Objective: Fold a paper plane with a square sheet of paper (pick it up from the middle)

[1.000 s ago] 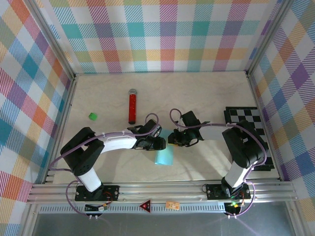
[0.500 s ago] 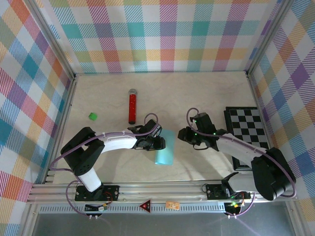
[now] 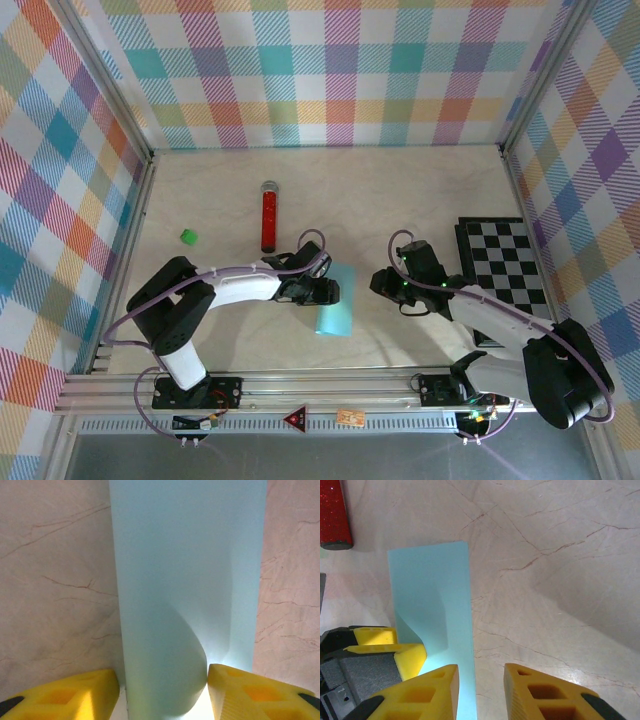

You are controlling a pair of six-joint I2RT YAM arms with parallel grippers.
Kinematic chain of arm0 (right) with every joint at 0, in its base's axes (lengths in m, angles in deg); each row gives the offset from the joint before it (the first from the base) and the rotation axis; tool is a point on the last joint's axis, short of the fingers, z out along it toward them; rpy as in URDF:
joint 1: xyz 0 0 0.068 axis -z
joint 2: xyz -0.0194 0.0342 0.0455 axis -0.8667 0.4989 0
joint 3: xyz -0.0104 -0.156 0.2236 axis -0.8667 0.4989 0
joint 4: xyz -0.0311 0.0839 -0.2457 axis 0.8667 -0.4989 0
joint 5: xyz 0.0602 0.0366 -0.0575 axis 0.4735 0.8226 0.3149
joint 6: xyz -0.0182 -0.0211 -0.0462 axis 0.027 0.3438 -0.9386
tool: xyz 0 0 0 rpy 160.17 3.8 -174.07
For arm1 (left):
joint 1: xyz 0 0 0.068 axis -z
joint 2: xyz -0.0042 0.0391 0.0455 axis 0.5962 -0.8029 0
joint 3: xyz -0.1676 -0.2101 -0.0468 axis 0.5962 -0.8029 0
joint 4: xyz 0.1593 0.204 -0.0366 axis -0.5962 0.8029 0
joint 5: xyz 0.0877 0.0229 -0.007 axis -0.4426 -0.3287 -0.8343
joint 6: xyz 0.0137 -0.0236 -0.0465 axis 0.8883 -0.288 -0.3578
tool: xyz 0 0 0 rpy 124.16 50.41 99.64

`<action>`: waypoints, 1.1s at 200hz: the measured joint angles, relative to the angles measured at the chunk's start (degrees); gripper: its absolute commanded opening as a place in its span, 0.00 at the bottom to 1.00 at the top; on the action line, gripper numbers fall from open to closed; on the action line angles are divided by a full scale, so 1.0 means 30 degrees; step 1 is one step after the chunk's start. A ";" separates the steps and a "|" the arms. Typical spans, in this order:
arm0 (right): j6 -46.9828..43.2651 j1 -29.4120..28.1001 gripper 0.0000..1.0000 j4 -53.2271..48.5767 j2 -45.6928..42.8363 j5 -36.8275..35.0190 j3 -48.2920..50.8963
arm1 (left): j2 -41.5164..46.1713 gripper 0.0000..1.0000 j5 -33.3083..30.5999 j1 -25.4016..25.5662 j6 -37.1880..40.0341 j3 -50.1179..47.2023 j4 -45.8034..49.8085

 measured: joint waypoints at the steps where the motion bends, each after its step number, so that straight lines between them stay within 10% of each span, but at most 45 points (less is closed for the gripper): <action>1: 0.0000 0.0000 0.31 0.0000 0.0000 0.0000 0.0007 | -0.0007 0.56 0.0015 0.0000 0.0007 0.0007 0.0007; 220: 0.0219 0.0007 0.33 0.0146 0.0801 0.0102 0.0073 | -0.0772 0.51 -0.0495 0.0095 0.0481 0.0889 0.1399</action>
